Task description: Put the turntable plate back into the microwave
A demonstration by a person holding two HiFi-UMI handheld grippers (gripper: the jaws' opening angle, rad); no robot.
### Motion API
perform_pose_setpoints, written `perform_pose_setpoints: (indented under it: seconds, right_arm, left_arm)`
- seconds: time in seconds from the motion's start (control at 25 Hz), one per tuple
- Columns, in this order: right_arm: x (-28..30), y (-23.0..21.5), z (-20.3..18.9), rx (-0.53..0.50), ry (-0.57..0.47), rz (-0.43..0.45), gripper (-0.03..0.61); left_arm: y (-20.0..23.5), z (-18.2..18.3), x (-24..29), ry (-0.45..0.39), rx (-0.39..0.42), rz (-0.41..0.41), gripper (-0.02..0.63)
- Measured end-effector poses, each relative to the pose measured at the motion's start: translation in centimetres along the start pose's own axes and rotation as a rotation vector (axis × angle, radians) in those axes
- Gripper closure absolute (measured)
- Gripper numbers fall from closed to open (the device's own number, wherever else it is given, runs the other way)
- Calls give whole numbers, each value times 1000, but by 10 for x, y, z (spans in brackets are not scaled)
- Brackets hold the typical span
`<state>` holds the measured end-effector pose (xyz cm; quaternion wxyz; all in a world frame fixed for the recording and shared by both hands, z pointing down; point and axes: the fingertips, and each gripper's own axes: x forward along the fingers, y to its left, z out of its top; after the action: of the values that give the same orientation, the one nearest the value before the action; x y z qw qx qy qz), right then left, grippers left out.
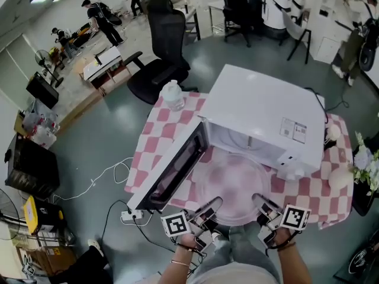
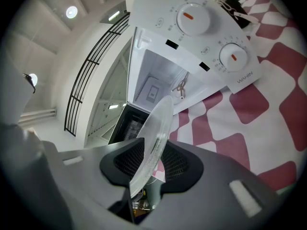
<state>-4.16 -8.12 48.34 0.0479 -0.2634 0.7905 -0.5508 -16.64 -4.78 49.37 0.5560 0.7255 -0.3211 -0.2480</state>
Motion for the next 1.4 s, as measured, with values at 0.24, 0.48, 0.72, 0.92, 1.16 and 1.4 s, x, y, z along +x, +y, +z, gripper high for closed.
perform_pose_setpoints:
  seconds: [0.24, 0.48, 0.72, 0.92, 1.16, 1.4]
  right_arm:
    - [0, -25, -6, 9, -3, -23, 472]
    - [-4, -39, -3, 39, -11, -39, 472]
    - [-5, -40, 0, 38, -12, -36, 472]
    - [-2, -40, 1, 29, -2, -40, 472]
    - [1, -36, 5, -12, 5, -58, 466]
    - [-7, -49, -2, -70, 58, -143, 411]
  left_arm:
    - [21, -6, 7, 31, -2, -21, 555]
    - [24, -9, 17, 8, -67, -60, 569]
    - [22, -10, 21, -16, -100, -78, 575]
    - [23, -10, 19, -66, -154, -109, 578]
    - [23, -8, 19, -101, -187, -124, 579]
    - [25, -7, 21, -117, -183, -118, 578]
